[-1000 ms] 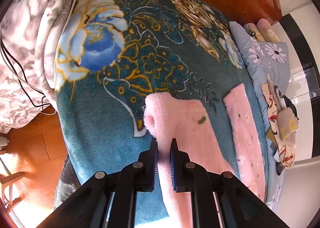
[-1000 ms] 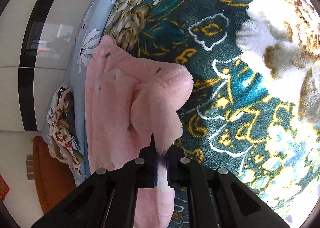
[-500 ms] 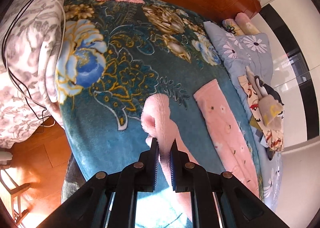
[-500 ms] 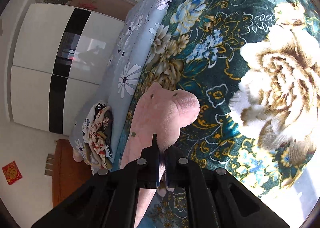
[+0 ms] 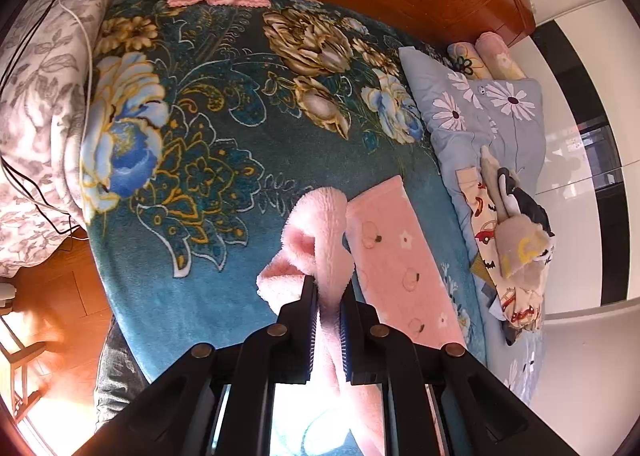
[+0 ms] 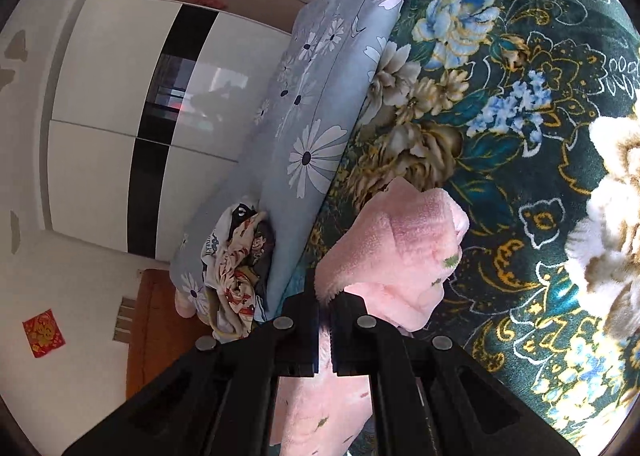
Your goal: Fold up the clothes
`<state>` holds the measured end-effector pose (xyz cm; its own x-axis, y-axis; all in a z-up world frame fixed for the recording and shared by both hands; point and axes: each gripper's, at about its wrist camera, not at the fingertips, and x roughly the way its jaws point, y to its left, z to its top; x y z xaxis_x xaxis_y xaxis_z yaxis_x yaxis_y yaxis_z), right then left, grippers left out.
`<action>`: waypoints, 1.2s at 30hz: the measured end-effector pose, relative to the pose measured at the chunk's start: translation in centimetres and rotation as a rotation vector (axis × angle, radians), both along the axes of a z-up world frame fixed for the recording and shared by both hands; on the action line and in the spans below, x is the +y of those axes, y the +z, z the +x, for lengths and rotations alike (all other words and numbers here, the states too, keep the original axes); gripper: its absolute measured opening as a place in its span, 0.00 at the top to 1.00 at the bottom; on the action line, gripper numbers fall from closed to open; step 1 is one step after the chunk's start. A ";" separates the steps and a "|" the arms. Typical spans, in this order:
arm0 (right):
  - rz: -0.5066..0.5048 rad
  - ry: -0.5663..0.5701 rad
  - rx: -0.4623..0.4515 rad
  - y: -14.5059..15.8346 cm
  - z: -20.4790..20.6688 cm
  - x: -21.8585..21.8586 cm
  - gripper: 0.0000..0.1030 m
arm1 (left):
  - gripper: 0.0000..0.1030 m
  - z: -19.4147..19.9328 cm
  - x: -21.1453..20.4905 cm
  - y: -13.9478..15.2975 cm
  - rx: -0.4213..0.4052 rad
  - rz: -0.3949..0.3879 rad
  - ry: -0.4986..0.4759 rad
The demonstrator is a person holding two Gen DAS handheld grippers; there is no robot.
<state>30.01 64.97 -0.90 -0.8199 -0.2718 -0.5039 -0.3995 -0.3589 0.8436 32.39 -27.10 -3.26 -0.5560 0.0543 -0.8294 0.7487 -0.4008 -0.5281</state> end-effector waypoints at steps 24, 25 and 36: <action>0.277 0.008 -0.302 -2.0 -22.1 -3.3 0.96 | 0.85 -27.0 -0.2 -8.2 -0.139 -0.118 -0.297; 0.275 0.004 -0.307 -2.4 -22.2 -3.4 0.96 | 0.83 -27.1 -0.2 -8.5 -0.131 -0.119 -0.301; 0.293 0.038 -0.310 -3.9 -23.6 -5.0 0.89 | 0.44 -22.3 -1.9 -6.6 0.055 -0.120 -0.262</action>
